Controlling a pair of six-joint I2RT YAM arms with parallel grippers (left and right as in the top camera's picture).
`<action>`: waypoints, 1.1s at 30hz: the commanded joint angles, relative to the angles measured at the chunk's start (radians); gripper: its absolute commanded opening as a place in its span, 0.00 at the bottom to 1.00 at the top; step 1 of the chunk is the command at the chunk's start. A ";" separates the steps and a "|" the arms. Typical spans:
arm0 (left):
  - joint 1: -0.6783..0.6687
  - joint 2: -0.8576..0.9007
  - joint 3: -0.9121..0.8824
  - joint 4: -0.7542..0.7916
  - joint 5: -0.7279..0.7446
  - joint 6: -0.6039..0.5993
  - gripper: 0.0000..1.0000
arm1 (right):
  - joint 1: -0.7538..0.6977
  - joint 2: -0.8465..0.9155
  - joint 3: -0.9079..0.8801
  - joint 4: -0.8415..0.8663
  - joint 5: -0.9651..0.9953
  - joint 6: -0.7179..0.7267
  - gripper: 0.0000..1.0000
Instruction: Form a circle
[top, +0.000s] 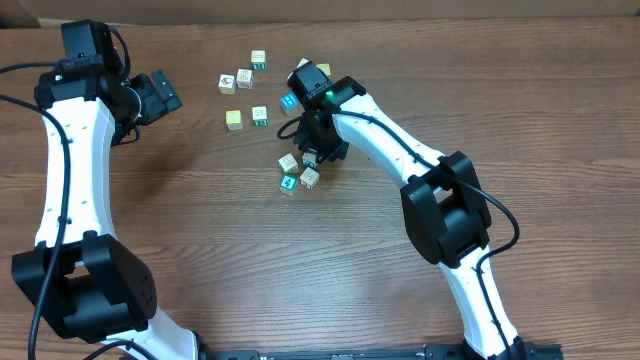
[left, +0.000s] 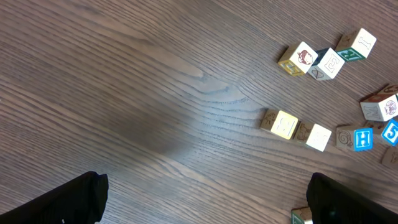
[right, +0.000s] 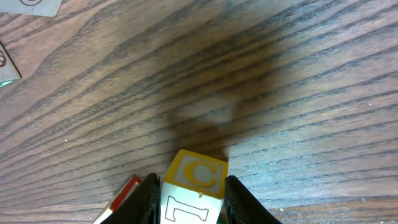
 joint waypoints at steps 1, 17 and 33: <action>-0.007 0.006 0.000 0.001 0.002 -0.005 0.99 | 0.001 0.006 -0.006 0.006 -0.025 0.027 0.34; -0.007 0.006 0.000 0.001 0.002 -0.005 1.00 | -0.001 0.006 -0.006 0.005 -0.028 0.045 0.78; -0.007 0.006 0.000 0.001 0.002 -0.005 1.00 | 0.001 0.006 -0.006 -0.008 -0.031 0.098 0.42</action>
